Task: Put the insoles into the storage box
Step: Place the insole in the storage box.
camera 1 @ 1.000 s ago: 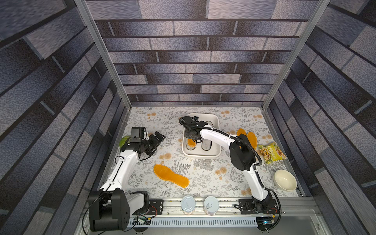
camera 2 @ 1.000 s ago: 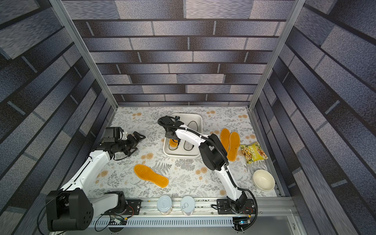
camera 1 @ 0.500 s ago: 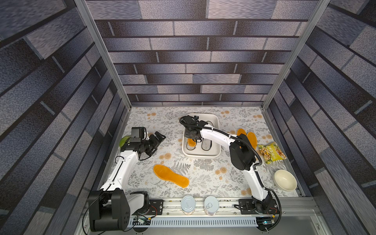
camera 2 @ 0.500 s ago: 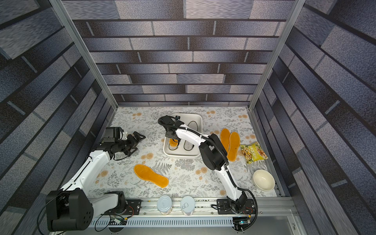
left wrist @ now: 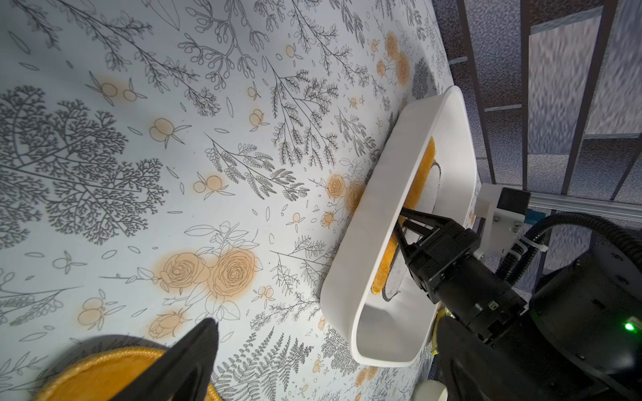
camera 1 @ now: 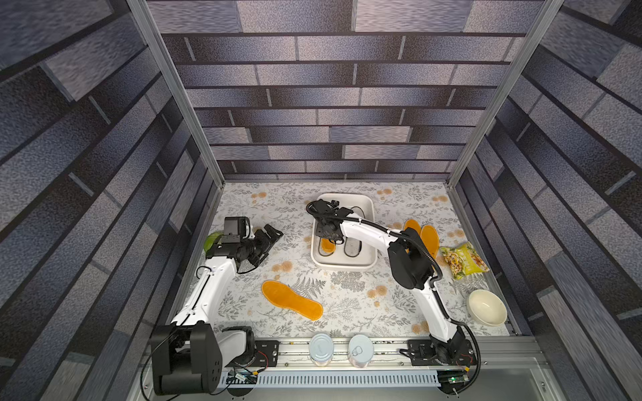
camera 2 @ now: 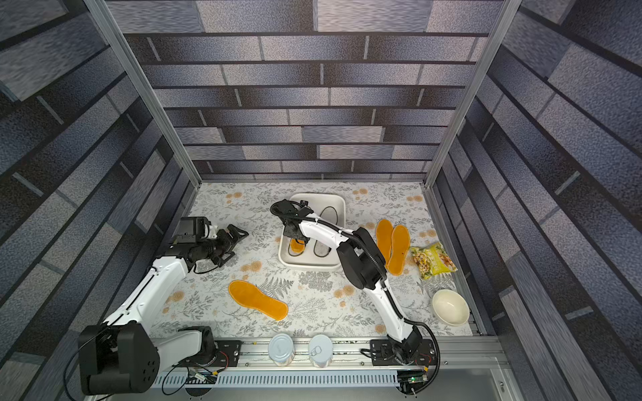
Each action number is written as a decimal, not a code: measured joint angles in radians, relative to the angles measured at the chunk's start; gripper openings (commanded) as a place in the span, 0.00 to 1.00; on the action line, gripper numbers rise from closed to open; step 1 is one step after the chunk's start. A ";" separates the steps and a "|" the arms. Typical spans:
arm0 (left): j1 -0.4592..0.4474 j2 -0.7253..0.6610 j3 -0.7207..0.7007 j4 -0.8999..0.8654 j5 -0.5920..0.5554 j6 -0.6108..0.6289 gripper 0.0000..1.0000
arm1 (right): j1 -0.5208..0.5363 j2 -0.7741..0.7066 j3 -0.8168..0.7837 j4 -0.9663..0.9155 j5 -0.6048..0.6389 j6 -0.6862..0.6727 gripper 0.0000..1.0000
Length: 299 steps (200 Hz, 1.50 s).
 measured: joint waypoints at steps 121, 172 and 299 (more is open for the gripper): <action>0.000 0.000 0.000 0.000 0.000 0.000 1.00 | -0.003 0.002 0.000 0.000 -0.017 0.000 0.40; 0.000 0.000 0.000 0.000 0.000 0.000 1.00 | -0.005 0.002 0.000 0.000 -0.018 0.000 0.43; 0.001 0.000 0.000 0.000 0.000 0.000 1.00 | -0.006 0.002 -0.011 0.023 -0.035 0.000 0.55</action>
